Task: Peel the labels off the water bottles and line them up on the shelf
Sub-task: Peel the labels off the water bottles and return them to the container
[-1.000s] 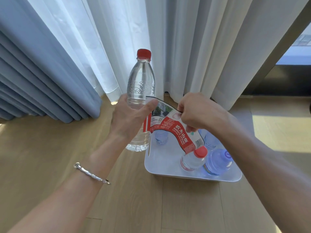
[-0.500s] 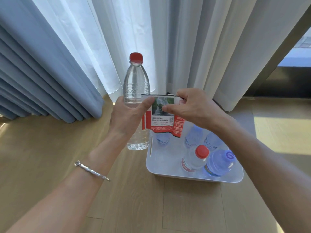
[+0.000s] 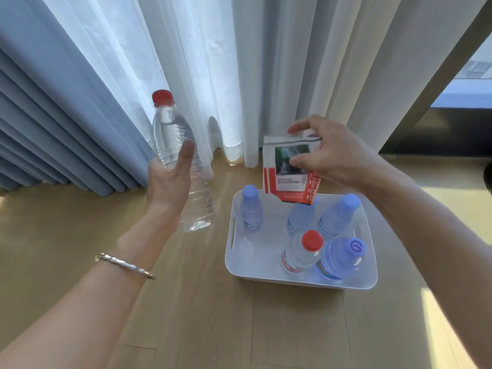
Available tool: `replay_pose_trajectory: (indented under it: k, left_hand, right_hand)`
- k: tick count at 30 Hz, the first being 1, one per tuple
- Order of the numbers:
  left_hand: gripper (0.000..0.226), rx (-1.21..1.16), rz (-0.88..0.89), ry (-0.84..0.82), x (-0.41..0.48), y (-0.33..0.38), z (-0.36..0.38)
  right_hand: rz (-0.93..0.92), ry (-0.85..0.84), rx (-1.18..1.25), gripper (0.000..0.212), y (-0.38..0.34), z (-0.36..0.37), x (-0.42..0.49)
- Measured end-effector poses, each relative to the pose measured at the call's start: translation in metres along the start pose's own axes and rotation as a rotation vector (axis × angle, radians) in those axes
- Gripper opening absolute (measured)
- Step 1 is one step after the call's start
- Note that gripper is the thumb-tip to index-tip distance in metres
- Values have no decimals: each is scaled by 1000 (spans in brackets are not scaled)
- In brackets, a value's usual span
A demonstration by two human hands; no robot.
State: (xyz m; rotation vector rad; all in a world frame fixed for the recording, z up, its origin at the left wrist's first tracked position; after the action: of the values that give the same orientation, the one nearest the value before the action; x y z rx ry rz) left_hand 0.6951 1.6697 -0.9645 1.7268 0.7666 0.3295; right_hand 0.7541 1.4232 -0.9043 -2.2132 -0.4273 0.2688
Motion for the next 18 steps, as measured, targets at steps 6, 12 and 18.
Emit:
replay_pose_trajectory:
  k: [6,12,18]
  left_hand:
    - [77,-12,69,-98,-18,6,14]
    - [71,35,162,-338,-32,-4,27]
    - [49,114,239,-426,-30,-15,28]
  right_hand:
    - [116,-327,-328,22,10,72,-7]
    - [144,-339,-422,29,21,98,-12]
    - [104,-260,-304,23,23,101,-3]
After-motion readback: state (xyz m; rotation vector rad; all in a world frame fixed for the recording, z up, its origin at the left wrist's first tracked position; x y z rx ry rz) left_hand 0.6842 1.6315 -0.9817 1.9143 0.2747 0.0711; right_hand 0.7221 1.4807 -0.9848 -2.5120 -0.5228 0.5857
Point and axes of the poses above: each hand's wrist, its own x-axis towards the middle knuckle, its own z-axis out of the palm, y = z × x, the point moved 2 cm from there along x, towards the middle knuckle, and after that the axes turned 2 degrees about -z, right-handed, at the moved point
